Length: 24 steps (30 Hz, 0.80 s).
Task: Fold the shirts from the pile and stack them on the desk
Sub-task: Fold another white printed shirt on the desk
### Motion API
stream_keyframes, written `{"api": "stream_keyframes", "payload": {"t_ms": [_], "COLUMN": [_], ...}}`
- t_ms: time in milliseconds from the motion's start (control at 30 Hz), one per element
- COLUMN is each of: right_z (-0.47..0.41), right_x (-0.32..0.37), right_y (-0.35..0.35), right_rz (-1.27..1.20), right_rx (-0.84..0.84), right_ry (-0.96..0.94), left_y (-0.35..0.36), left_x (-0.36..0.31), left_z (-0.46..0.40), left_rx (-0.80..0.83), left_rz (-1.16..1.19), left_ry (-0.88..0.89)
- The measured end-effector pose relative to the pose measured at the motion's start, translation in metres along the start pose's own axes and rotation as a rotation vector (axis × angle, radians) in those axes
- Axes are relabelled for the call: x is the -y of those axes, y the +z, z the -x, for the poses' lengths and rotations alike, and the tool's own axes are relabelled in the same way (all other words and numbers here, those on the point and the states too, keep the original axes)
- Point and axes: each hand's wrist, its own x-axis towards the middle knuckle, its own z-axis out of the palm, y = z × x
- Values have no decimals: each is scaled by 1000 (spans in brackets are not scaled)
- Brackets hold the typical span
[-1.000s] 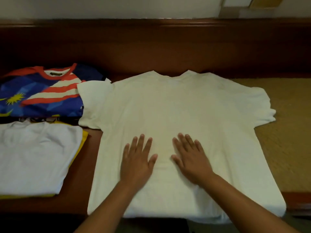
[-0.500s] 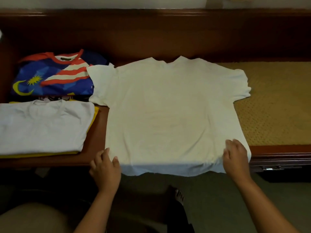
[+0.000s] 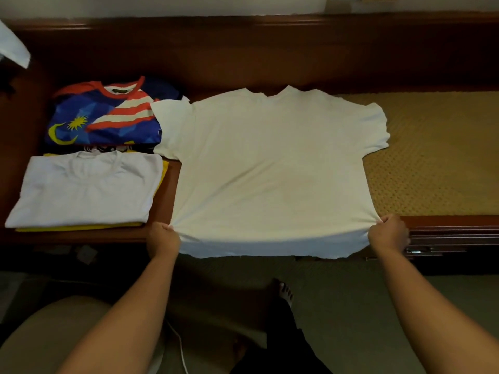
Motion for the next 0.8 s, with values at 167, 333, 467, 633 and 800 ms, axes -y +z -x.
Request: {"api": "stream_keyframes", "payload": {"t_ms": [167,333,467,633,800], "right_z": [20,45,32,37,75], "right_x": [-2,20,15,24,51], "right_y": [4,33,42,38,53], "right_rz": [104,217,303,329,285], "right_rx": [-20,167,257,263,463], "right_ry": [-180,-568,-595,-535,-747], "left_y": [5,35,35,30,42], "left_x": [-1,2,2,-2,-7], "left_z": [13,50,44,38,59], "left_rx": [-34,78,80,70,268], "left_rz": [-322,-489,-480,-564,-575], "left_ry": [184,562,451,390,596]}}
